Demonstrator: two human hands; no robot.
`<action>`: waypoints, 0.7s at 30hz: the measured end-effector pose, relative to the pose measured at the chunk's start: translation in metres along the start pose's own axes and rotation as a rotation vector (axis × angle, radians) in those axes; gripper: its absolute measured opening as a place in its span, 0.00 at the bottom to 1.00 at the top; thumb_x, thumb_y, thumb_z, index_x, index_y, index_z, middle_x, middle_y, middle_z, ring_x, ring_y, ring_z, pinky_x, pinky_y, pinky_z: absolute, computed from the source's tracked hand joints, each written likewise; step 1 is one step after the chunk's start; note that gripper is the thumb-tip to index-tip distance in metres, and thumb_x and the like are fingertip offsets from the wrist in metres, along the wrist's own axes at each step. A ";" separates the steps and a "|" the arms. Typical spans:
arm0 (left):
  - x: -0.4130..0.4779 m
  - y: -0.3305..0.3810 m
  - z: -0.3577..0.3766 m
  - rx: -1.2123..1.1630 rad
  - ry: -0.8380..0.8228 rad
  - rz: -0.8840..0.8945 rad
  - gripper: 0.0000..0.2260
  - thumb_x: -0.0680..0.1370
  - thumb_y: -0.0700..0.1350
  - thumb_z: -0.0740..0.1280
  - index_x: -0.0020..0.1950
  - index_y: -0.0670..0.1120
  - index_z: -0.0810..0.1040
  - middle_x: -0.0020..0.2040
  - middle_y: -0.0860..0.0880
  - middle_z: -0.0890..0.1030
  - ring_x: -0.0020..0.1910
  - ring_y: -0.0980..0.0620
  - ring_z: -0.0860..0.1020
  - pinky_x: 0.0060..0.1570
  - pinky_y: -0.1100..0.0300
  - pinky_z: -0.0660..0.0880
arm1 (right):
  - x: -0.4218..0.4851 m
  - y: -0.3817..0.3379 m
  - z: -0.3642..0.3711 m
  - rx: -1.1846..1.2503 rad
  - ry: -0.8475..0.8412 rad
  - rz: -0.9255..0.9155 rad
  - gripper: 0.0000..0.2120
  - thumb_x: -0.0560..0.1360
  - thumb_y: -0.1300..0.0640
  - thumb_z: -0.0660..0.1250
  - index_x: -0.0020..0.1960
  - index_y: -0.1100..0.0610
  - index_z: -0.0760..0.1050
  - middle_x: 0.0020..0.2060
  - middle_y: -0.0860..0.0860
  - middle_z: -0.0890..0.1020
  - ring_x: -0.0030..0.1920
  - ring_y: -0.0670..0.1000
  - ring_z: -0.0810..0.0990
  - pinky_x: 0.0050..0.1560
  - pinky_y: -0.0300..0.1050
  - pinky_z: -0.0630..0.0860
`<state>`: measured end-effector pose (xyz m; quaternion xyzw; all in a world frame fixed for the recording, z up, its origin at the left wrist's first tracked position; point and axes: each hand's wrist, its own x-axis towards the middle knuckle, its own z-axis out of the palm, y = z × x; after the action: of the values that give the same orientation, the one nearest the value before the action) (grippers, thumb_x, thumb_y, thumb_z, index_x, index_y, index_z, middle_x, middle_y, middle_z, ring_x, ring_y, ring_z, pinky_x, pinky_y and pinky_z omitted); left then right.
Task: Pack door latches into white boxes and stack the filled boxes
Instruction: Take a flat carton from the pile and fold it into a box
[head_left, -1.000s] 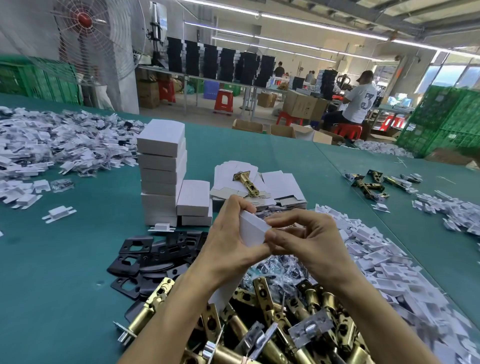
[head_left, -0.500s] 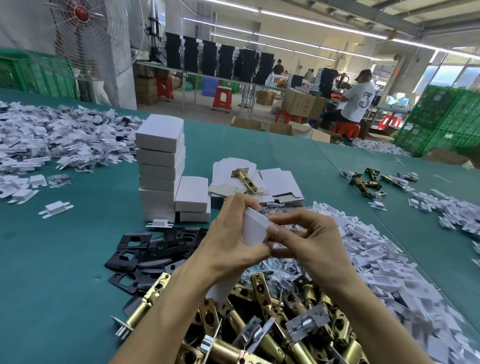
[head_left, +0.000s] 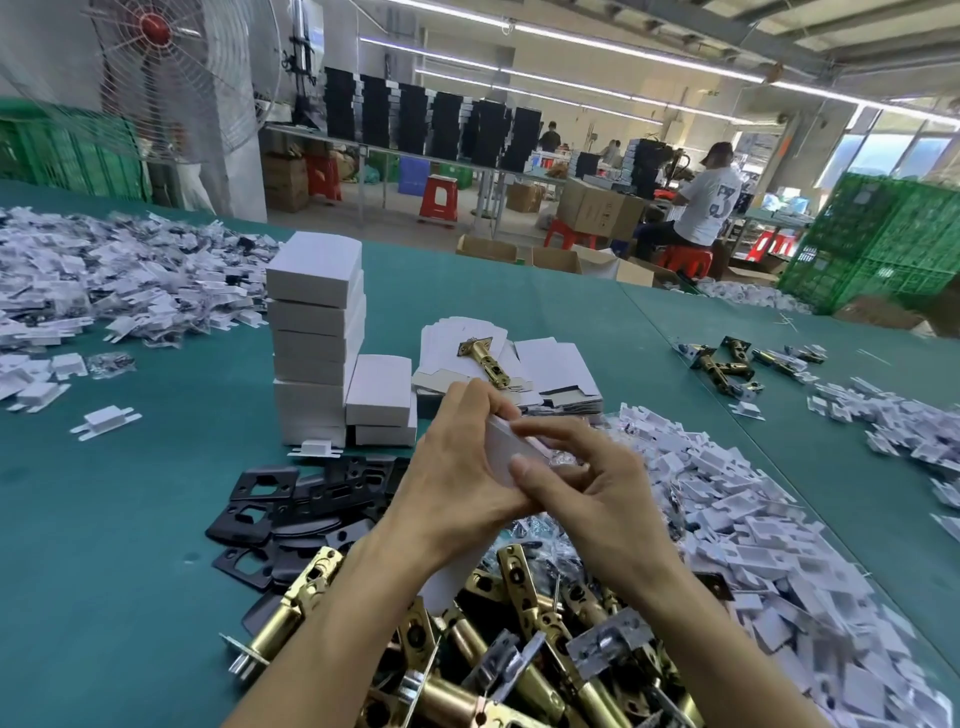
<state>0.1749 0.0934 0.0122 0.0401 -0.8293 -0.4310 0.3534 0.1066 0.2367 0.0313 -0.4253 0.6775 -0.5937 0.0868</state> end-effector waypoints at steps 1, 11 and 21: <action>-0.001 0.001 0.000 0.002 -0.012 0.015 0.25 0.63 0.60 0.76 0.53 0.60 0.67 0.51 0.60 0.71 0.48 0.61 0.74 0.39 0.66 0.75 | 0.000 0.000 0.000 0.028 0.022 -0.001 0.15 0.76 0.60 0.72 0.55 0.41 0.82 0.42 0.57 0.85 0.36 0.59 0.86 0.39 0.55 0.84; 0.001 -0.003 -0.008 -0.320 -0.098 -0.111 0.22 0.69 0.57 0.77 0.60 0.63 0.75 0.54 0.52 0.83 0.49 0.51 0.84 0.44 0.49 0.84 | 0.005 0.009 -0.014 0.143 0.089 -0.011 0.11 0.74 0.60 0.68 0.55 0.52 0.82 0.50 0.48 0.86 0.48 0.54 0.85 0.47 0.46 0.83; 0.001 0.002 -0.012 -0.484 -0.091 -0.123 0.09 0.72 0.47 0.73 0.52 0.51 0.81 0.50 0.53 0.85 0.49 0.52 0.84 0.44 0.59 0.81 | 0.006 0.008 -0.022 0.175 -0.040 -0.033 0.11 0.74 0.60 0.68 0.55 0.52 0.82 0.52 0.48 0.86 0.52 0.49 0.85 0.47 0.40 0.81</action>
<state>0.1818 0.0858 0.0186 -0.0150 -0.7130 -0.6391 0.2881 0.0852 0.2477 0.0325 -0.4390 0.6139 -0.6436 0.1273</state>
